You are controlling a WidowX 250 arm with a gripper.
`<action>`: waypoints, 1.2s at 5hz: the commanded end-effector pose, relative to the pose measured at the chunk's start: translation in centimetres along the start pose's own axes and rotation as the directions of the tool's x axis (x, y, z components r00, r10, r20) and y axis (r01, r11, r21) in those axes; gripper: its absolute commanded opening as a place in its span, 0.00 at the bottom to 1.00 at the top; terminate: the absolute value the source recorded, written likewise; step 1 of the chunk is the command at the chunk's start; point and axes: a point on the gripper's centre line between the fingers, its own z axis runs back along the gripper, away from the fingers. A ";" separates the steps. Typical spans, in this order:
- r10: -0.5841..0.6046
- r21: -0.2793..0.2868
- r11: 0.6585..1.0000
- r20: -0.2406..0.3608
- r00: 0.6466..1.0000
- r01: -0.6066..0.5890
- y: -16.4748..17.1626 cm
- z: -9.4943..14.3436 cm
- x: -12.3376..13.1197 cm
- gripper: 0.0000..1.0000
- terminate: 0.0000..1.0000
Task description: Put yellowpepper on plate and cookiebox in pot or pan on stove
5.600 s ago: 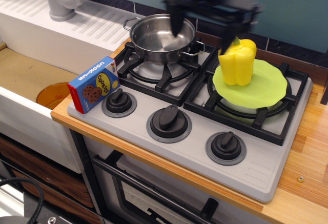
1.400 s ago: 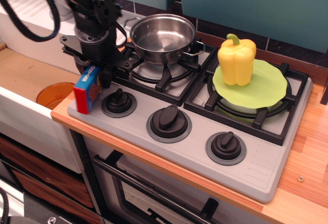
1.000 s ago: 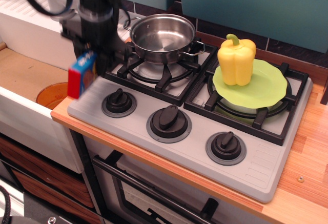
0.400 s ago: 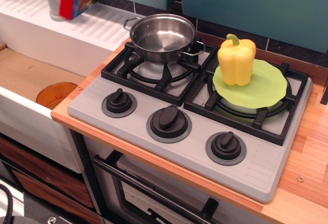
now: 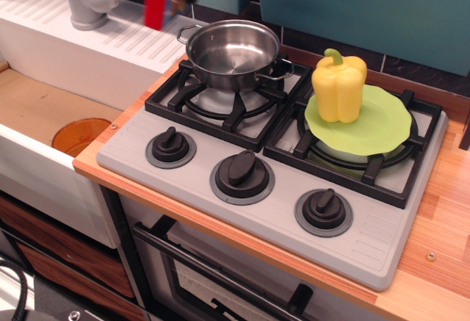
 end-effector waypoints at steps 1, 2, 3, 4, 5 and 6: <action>0.059 -0.050 0.997 0.093 0.994 -0.054 -3.5 0.4 2.7 0.00 0.00; 0.070 -0.059 0.996 0.113 0.991 -0.063 -4.7 -0.1 3.1 0.00 0.00; 0.035 -0.064 0.998 0.127 0.991 -0.027 -4.5 -0.1 3.4 1.00 0.00; 0.027 -0.066 0.998 0.129 0.991 -0.019 -3.9 0.1 3.6 1.00 0.00; 0.015 -0.064 0.998 0.123 0.992 -0.007 -3.2 0.6 3.8 1.00 0.00; 0.006 -0.046 0.999 0.110 0.994 -0.001 -2.7 1.6 3.5 1.00 0.00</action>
